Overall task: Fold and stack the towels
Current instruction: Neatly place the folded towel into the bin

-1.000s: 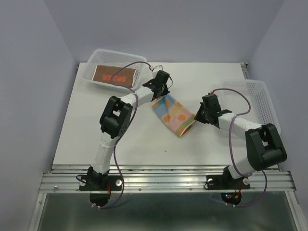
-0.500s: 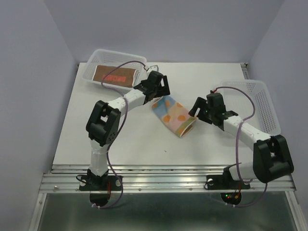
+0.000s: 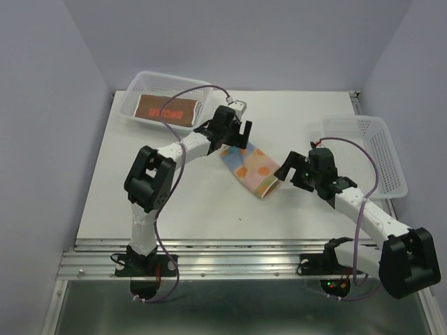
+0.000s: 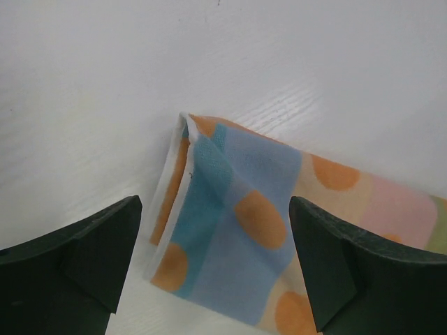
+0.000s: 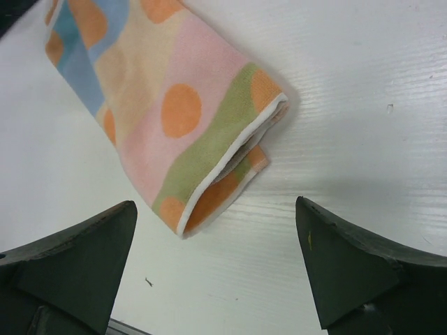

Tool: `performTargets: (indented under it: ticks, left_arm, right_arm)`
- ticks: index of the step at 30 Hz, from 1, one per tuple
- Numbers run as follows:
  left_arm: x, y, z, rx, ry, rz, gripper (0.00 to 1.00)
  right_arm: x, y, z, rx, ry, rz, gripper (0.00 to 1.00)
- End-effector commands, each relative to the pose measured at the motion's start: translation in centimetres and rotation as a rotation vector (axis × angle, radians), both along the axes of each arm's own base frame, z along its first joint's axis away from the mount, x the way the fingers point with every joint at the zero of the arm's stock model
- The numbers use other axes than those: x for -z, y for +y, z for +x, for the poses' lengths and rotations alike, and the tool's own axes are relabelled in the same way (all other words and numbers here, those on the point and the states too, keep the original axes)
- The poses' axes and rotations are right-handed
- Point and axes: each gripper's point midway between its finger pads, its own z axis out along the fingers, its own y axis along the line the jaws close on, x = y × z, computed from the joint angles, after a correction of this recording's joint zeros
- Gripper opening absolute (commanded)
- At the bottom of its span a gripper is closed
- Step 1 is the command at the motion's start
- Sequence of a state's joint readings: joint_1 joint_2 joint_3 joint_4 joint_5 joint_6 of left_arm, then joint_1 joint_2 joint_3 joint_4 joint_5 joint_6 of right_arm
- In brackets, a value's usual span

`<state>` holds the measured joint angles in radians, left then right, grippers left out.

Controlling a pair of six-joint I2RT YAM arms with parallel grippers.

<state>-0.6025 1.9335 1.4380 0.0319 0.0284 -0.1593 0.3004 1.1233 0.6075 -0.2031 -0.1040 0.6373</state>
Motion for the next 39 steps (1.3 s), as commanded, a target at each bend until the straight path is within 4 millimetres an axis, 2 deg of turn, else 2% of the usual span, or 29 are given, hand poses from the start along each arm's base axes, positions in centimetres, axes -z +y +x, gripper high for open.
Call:
performTargets:
  ticks: [1,2,3,5,6,9,13,14,15,19,22,25,26,28,29,31,32,35,39]
  left_arm:
    - [0.9,-0.5,1.7,0.133,-0.055,0.11,0.99]
    - [0.6,-0.1,2.8,0.112,-0.069,0.111,0.99]
    - [2.5,0.5,2.7,0.105,-0.013,0.141,0.99]
    - [2.7,1.3,3.8,0.085,-0.004,0.134,0.99]
    - [3.5,1.6,4.0,0.082,0.011,0.142,0.99]
    - [4.2,2.0,4.6,0.083,0.015,0.145,0.95]
    - [6.3,1.5,4.6,0.131,0.047,0.155,0.91]
    - [6.3,1.2,4.7,0.146,0.046,0.148,0.89]
    - [7.3,1.2,4.6,0.151,0.066,0.158,0.88]
    - [8.4,0.3,4.2,0.198,0.096,0.147,0.87]
    - [9.0,-0.1,3.7,0.224,0.109,0.155,0.8]
    - [9.8,-0.2,3.4,0.224,0.126,0.179,0.64]
    - [10.0,-0.4,3.2,0.231,0.132,0.177,0.53]
    - [10.5,-0.5,2.9,0.25,0.149,0.176,0.41]
    - [10.7,-0.5,2.8,0.247,0.156,0.178,0.25]
    - [11.0,-0.5,2.5,0.252,0.171,0.175,0.11]
    - [11.1,-0.5,2.4,0.247,0.176,0.177,0.0]
    - [10.5,-0.2,2.2,0.224,0.173,0.18,0.0]
    - [8.4,1.8,2.8,0.083,0.164,0.229,0.0]
  right_arm:
    - [-0.9,0.2,-0.6,-0.047,-0.041,0.008,1.0]
    - [-1.1,0.4,-0.6,-0.053,-0.048,0.015,1.0]
    - [-1.3,0.4,-0.6,-0.06,-0.054,0.016,1.0]
    - [-1.3,0.5,-0.8,-0.068,-0.052,0.021,1.0]
    - [-1.2,0.5,-0.8,-0.071,-0.052,0.017,1.0]
    - [-0.9,0.5,-0.8,-0.073,-0.047,0.01,1.0]
    - [-0.5,0.5,-0.7,-0.073,-0.036,0.005,1.0]
    - [-0.4,0.5,-0.7,-0.074,-0.032,0.003,1.0]
    - [-0.5,0.5,-0.6,-0.072,-0.035,0.003,1.0]
    - [-0.2,0.3,-0.5,-0.067,-0.028,-0.007,1.0]
    - [-0.1,0.3,-0.5,-0.067,-0.027,-0.007,1.0]
    - [-0.3,0.3,-0.5,-0.065,-0.032,-0.008,1.0]
    - [-0.3,0.3,-0.5,-0.065,-0.035,-0.007,1.0]
    - [-0.6,0.3,-0.6,-0.066,-0.042,-0.004,1.0]
    - [-0.7,0.3,-0.6,-0.066,-0.048,-0.003,1.0]
    - [-0.9,0.2,-0.7,-0.062,-0.056,-0.004,1.0]
    - [-1.3,0.1,-0.7,-0.059,-0.068,-0.001,1.0]
    - [-1.6,0.2,-0.8,-0.06,-0.081,0.008,1.0]
    - [-3.1,0.4,-0.5,-0.077,-0.152,0.025,1.0]
